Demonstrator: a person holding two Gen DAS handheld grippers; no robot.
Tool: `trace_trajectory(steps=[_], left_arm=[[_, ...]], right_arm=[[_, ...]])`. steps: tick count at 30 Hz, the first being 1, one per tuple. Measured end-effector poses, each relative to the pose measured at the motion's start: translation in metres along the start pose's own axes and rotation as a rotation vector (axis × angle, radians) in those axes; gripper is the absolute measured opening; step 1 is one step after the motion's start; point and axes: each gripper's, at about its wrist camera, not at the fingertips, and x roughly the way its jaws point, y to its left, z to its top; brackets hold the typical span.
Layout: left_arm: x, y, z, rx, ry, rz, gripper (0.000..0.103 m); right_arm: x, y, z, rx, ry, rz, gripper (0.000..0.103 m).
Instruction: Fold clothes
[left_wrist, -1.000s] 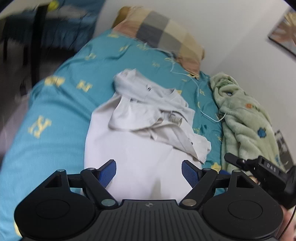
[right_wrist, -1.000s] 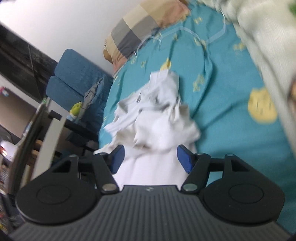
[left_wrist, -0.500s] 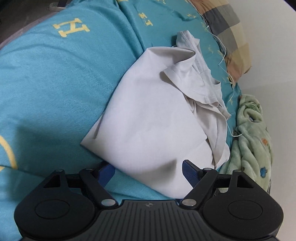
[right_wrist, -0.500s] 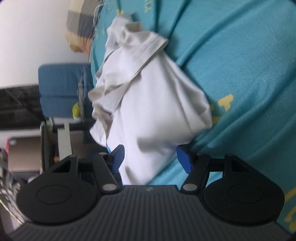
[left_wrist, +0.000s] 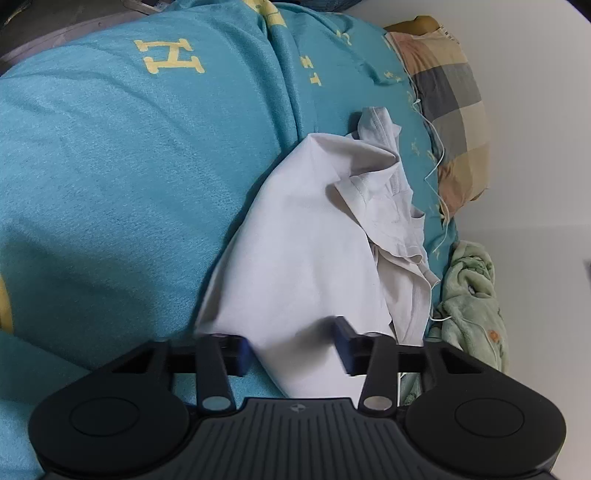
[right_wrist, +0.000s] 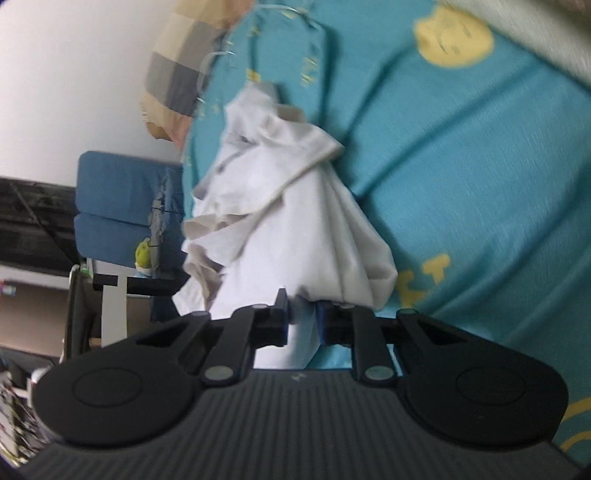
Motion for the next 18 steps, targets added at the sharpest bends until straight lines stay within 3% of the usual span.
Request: trace_trajectory(steps=[2, 4, 10, 13, 15, 17, 18], left_arm=[[-0.001, -0.003, 0.000, 0.010, -0.005, -0.002, 0.015], [-0.003, -0.006, -0.001, 0.029, -0.013, -0.004, 0.011], [-0.023, -0.026, -0.004, 0.113, -0.088, -0.098, 0.008], [-0.032, -0.027, -0.004, 0.108, -0.111, -0.133, 0.008], [-0.035, -0.027, -0.006, 0.108, -0.114, -0.138, 0.008], [-0.037, -0.028, -0.007, 0.106, -0.115, -0.142, 0.008], [-0.039, -0.028, -0.007, 0.106, -0.116, -0.145, 0.008]], right_arm=[[0.001, -0.003, 0.002, 0.005, 0.004, 0.007, 0.017], [0.001, -0.008, 0.001, 0.046, 0.011, 0.031, 0.017], [-0.002, -0.008, -0.009, 0.106, 0.030, 0.079, 0.020], [0.002, -0.011, -0.014, 0.161, 0.063, 0.115, 0.025], [0.003, -0.012, -0.016, 0.208, 0.085, 0.155, 0.038], [0.004, -0.008, -0.020, 0.225, 0.090, 0.194, 0.069], [0.006, -0.006, -0.021, 0.224, 0.092, 0.211, 0.073]])
